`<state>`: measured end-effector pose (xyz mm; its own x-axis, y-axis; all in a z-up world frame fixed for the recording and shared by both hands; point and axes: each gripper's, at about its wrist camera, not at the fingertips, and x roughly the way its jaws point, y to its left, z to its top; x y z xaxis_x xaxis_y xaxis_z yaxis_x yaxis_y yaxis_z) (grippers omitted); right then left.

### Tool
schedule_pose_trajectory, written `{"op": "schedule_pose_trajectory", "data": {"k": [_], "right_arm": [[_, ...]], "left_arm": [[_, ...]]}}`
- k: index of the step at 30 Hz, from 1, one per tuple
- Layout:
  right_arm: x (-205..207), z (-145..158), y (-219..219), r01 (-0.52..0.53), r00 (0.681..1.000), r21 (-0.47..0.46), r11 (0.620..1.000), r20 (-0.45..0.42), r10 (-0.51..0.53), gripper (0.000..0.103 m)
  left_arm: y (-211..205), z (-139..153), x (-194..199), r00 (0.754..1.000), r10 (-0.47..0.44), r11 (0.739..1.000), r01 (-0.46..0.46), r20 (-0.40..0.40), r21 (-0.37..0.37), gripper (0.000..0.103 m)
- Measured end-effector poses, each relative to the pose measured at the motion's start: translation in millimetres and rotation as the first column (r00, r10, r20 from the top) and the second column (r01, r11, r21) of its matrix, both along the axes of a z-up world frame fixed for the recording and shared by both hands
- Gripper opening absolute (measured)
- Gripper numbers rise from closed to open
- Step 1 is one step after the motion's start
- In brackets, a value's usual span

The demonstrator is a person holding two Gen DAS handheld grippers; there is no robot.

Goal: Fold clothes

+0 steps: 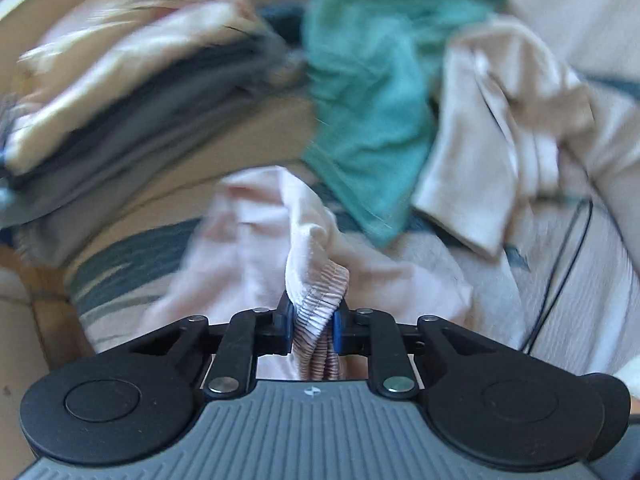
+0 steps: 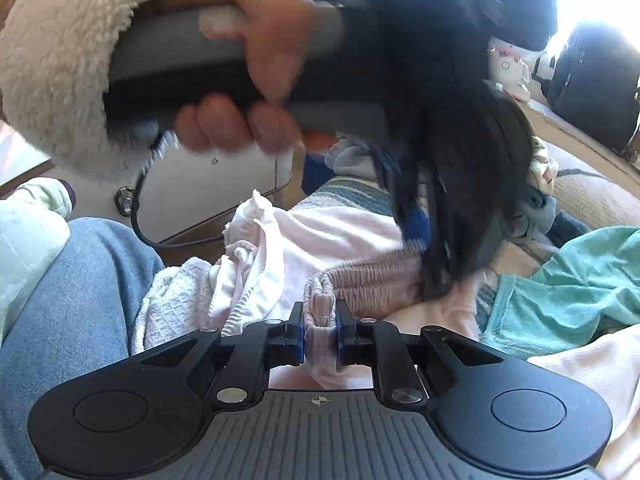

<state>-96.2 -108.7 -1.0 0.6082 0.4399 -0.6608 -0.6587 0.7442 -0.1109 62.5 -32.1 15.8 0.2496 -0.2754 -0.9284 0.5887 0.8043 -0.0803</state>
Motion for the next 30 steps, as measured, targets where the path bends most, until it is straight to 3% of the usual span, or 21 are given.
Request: {"op": "schedule_pose_trajectory", "data": {"k": [7,11,15,19,23,24,28,30], "right_arm": [[-3.9,24.5,-0.9,-0.121,0.991,-0.038,0.992,0.044,0.123,0.015],[-14.4,39.8,3.2,-0.255,0.966,-0.090,0.963,0.015,0.257,0.014],[-24.9,35.3,12.2,-0.345,0.939,-0.126,0.930,-0.047,0.341,0.013],[-24.1,11.3,29.1,-0.373,0.925,-0.132,0.918,-0.128,0.358,0.012],[-27.5,-10.1,37.7,-0.399,0.906,-0.143,0.906,-0.211,0.366,0.013],[-27.4,-12.1,37.4,-0.400,0.904,-0.140,0.906,-0.225,0.364,0.013],[-22.6,-12.4,31.2,-0.382,0.897,-0.104,0.918,-0.281,0.342,0.016],[-15.7,-5.3,21.5,-0.345,0.900,-0.060,0.937,-0.306,0.312,0.016]], "left_arm": [[74.9,16.0,-7.0,0.990,0.140,0.986,-0.143,-0.032,-0.081,0.016],[107.8,8.5,-21.6,0.977,0.191,0.968,-0.203,-0.093,-0.149,0.016],[130.5,-15.7,-27.8,0.957,0.252,0.942,-0.276,-0.144,-0.188,0.016],[152.8,-40.6,-26.9,0.921,0.330,0.909,-0.369,-0.208,-0.193,0.019],[186.2,-46.0,-25.3,0.876,0.417,0.857,-0.468,-0.241,-0.216,0.036],[193.2,-45.1,-24.8,0.868,0.441,0.849,-0.485,-0.228,-0.208,0.036],[208.3,-34.2,-23.2,0.855,0.484,0.833,-0.516,-0.187,-0.200,0.037],[205.5,-20.3,-25.1,0.869,0.475,0.843,-0.495,-0.142,-0.212,0.037]]}}
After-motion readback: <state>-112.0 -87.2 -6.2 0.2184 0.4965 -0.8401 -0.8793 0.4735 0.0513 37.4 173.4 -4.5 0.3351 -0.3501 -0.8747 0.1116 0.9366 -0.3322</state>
